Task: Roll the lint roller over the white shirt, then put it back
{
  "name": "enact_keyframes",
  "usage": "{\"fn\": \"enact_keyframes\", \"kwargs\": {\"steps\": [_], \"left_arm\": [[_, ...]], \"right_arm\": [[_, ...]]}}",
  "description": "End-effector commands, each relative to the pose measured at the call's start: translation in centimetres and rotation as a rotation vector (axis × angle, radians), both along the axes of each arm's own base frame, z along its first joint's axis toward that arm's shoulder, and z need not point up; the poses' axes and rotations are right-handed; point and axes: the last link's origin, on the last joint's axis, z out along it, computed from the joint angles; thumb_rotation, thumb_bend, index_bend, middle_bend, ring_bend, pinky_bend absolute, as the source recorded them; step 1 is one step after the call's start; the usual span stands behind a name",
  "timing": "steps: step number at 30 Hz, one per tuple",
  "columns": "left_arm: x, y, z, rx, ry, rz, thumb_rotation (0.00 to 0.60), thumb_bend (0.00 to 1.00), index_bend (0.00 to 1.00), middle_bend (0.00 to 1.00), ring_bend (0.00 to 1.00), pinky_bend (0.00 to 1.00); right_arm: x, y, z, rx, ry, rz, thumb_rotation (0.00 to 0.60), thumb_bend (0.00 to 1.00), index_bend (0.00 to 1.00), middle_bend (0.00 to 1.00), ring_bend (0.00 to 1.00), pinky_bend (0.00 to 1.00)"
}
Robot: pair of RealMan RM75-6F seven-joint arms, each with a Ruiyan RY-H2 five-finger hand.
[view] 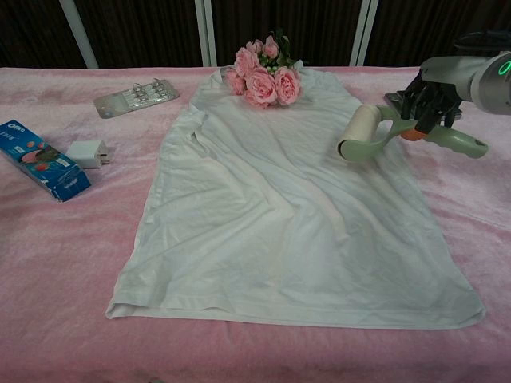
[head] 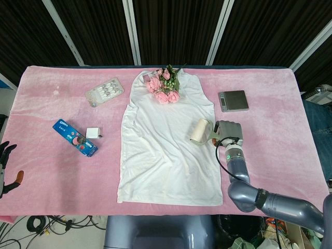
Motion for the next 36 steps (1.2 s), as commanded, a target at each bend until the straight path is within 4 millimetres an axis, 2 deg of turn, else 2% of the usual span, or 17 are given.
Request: {"fn": "enact_keyframes", "kwargs": {"steps": [1,18,36], "left_arm": [[0.0,0.0,0.0,0.000,-0.001,0.000,0.600,0.39,0.14,0.06,0.04,0.24],[0.0,0.0,0.0,-0.001,-0.007,0.001,0.600,0.39,0.14,0.06,0.04,0.24],[0.0,0.0,0.1,0.000,-0.015,0.003,0.600,0.39,0.14,0.06,0.04,0.24]], "right_arm": [[1.1,-0.1,-0.9,0.050,0.033,0.006,0.600,0.51,0.67,0.56,0.56,0.44],[2.8,-0.7,-3.2,0.124,0.026,0.008,0.600,0.51,0.67,0.56,0.56,0.44],[7.3,-0.9,-5.7,0.167,-0.015,0.083,0.600,0.51,0.68,0.56,0.56,0.44]]}}
